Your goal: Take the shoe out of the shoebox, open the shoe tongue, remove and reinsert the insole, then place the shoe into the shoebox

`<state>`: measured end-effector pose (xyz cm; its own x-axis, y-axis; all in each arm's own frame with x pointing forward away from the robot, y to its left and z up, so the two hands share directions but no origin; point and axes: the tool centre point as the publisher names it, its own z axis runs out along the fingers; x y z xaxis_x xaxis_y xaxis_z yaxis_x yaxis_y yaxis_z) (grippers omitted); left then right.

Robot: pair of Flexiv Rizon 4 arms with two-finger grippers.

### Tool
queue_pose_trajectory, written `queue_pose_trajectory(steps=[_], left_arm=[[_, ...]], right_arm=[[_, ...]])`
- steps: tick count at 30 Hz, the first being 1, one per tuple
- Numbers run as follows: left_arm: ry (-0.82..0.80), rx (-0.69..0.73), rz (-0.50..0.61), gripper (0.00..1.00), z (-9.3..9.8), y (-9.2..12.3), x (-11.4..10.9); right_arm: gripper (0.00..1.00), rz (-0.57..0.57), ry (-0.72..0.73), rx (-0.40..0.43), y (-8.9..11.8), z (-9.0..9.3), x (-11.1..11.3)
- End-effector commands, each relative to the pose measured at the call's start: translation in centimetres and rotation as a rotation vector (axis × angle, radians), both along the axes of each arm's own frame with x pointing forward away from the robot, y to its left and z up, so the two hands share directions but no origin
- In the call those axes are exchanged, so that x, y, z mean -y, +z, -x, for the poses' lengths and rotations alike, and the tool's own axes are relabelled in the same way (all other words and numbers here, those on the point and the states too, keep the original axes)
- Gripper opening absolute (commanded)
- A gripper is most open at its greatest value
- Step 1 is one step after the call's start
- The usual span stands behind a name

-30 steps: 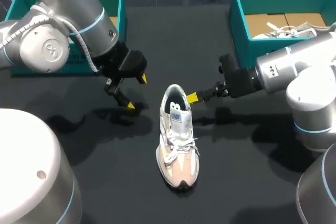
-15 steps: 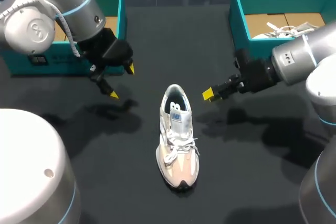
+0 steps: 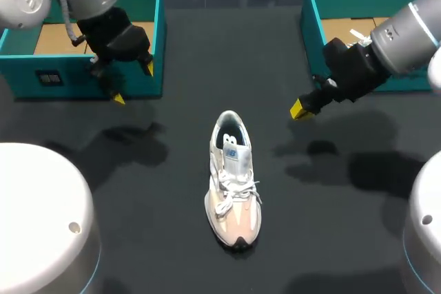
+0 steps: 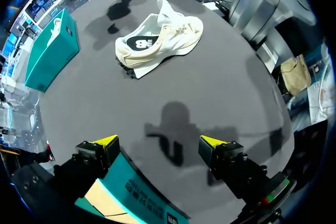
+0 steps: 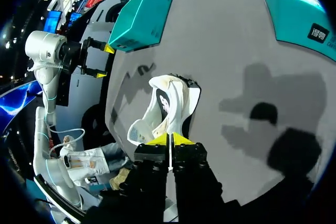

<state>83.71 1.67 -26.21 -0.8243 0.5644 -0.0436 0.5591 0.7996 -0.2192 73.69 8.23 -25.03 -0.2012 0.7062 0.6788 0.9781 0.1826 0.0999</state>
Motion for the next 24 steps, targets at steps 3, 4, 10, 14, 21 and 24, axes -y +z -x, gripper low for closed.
queue_pose_trajectory(steps=[3, 4, 10, 14, 21, 24], left_arm=[[-0.042, -0.037, 0.016, 1.0, -1.7, 1.7, -1.9], [-0.042, -0.037, 0.016, 1.0, -1.7, 1.7, -1.9], [-0.042, -0.037, 0.016, 1.0, -1.7, 1.7, -1.9], [-0.042, -0.037, 0.016, 1.0, -1.7, 1.7, -1.9], [-0.157, -0.007, 0.003, 1.0, -3.9, 2.4, -3.8], [-0.214, 0.001, -0.007, 1.0, -4.9, 2.5, -4.8]], right_arm=[[0.0, 0.401, -0.081, -0.062, 3.8, 0.1, -0.7], [0.0, 0.401, -0.081, -0.062, 3.8, 0.1, -0.7], [0.0, 0.401, -0.081, -0.062, 3.8, 0.1, -0.7], [0.0, 0.401, -0.081, -0.062, 3.8, 0.1, -0.7], [0.0, 0.475, -0.157, -0.041, 3.2, 0.4, -4.8], [0.0, 0.544, -0.196, -0.03, 3.3, 0.9, -6.5]])
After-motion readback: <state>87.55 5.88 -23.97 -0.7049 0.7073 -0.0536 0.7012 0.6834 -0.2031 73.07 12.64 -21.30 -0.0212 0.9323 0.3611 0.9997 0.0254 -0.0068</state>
